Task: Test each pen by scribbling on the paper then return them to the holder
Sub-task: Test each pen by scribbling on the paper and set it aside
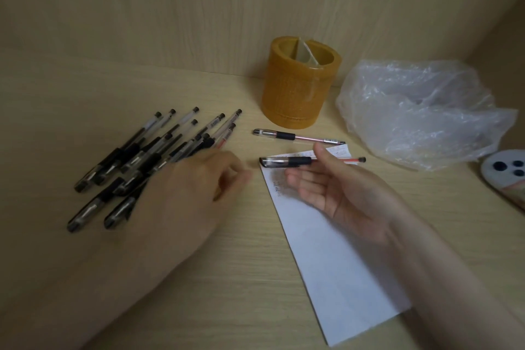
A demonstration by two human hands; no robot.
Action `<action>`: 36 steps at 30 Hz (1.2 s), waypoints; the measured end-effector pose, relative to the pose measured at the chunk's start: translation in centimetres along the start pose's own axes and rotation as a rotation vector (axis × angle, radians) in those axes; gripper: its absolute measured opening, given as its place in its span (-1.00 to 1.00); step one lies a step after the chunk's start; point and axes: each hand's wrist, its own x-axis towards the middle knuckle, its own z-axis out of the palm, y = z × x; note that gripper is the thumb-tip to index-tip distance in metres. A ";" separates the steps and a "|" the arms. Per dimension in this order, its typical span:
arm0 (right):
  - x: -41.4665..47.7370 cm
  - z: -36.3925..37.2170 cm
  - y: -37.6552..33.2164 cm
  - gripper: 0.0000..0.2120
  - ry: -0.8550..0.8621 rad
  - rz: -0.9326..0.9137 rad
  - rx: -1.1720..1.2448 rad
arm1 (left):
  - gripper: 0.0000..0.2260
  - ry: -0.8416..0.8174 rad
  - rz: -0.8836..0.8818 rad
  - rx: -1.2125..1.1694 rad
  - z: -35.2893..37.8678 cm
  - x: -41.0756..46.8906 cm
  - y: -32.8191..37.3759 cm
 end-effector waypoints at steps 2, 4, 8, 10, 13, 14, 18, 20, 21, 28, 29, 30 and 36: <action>0.2 0.0 -0.9 -0.67 -0.015 0.056 0.080 | -0.75 0.012 -0.032 0.098 -0.7 0.0 -0.7; 0.5 0.1 -1.9 -0.68 -0.030 0.082 0.089 | -0.79 -0.003 -0.065 0.166 -1.0 -0.1 -1.1; 1.3 0.1 -3.0 -0.69 -0.039 0.153 0.103 | -0.84 -0.055 -0.113 0.250 -0.2 -0.6 -1.3; 1.5 -0.1 -3.0 -0.70 -0.024 0.144 0.090 | -0.81 -0.048 -0.126 0.270 0.1 -0.6 -1.4; 1.5 -0.6 -2.4 -0.74 -0.007 0.086 0.081 | -0.77 -0.051 -0.171 0.295 0.2 -0.3 -1.5; 1.5 -0.8 -2.2 -0.76 -0.005 0.070 0.082 | -0.78 -0.051 -0.176 0.310 0.3 -0.2 -1.5; 0.9 -1.7 -1.6 -0.78 -0.025 0.025 0.049 | -0.87 -0.022 -0.105 0.333 0.5 -0.2 -1.5; 0.5 -1.8 -1.4 -0.77 -0.039 -0.001 0.006 | -0.91 -0.003 -0.072 0.302 0.4 -0.4 -1.3; 0.3 -1.7 -1.2 -0.76 -0.046 -0.015 -0.018 | -0.91 0.012 -0.047 0.279 0.3 -0.5 -1.2; -0.8 0.6 0.0 -0.54 -0.222 -0.134 -0.274 | -0.84 -0.014 0.147 -0.120 0.8 -0.4 0.4; -0.8 0.7 0.2 -0.54 -0.215 -0.182 -0.322 | -0.81 -0.043 0.143 -0.183 0.9 -0.6 0.7; -0.7 0.7 0.5 -0.59 -0.195 -0.233 -0.361 | -0.81 -0.058 0.131 -0.228 1.1 -0.7 1.0; -0.5 -0.1 1.3 -0.74 -0.115 -0.446 -0.496 | -0.83 -0.150 -0.007 -0.389 1.8 -1.4 2.3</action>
